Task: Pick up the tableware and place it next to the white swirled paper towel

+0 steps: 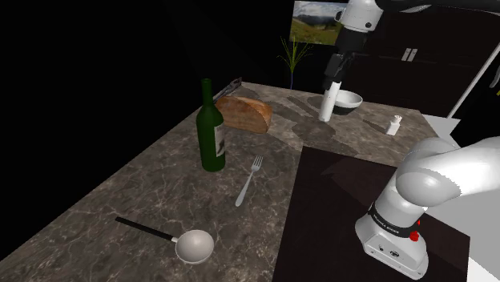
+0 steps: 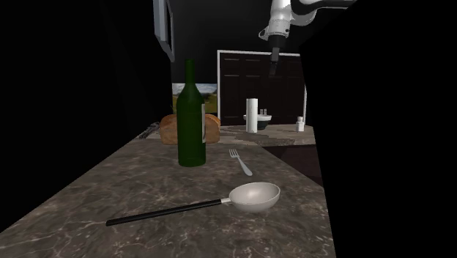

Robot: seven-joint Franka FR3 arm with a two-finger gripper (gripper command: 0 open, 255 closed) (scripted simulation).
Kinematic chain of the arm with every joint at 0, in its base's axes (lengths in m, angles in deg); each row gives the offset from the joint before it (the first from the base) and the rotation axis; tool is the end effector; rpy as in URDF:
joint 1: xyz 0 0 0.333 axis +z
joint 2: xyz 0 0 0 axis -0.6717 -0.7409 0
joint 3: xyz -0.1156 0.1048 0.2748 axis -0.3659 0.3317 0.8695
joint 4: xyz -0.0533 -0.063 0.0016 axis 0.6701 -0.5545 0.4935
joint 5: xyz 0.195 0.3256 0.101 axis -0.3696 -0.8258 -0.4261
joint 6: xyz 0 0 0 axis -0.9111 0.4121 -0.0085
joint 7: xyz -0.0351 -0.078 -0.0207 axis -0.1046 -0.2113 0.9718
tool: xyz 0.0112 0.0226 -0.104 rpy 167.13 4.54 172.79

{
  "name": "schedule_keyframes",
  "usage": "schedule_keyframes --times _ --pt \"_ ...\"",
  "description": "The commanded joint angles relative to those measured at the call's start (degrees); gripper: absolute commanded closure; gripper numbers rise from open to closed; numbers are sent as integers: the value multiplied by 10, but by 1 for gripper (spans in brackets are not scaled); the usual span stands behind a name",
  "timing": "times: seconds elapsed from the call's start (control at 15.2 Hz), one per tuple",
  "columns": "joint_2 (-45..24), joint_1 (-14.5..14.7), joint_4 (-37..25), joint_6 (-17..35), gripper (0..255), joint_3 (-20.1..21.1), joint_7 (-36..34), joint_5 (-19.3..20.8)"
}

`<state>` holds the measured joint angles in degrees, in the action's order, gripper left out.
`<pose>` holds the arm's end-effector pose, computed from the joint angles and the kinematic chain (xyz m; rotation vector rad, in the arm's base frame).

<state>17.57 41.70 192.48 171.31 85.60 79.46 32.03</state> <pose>0.3016 -0.0174 0.6223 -3.1063 -0.1354 -0.1930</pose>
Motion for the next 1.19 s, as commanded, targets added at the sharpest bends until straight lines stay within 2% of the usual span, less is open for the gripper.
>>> schedule_keyframes --times 0.0,0.33,0.59,1.12 --pt "0 0 0 0 0 0 0 0" --pt "21 -22 78 55 0 80 -157 -45" --pt "13 -36 118 104 0 150 -284 -85" --pt "-80 -78 138 219 0 301 -539 -152"
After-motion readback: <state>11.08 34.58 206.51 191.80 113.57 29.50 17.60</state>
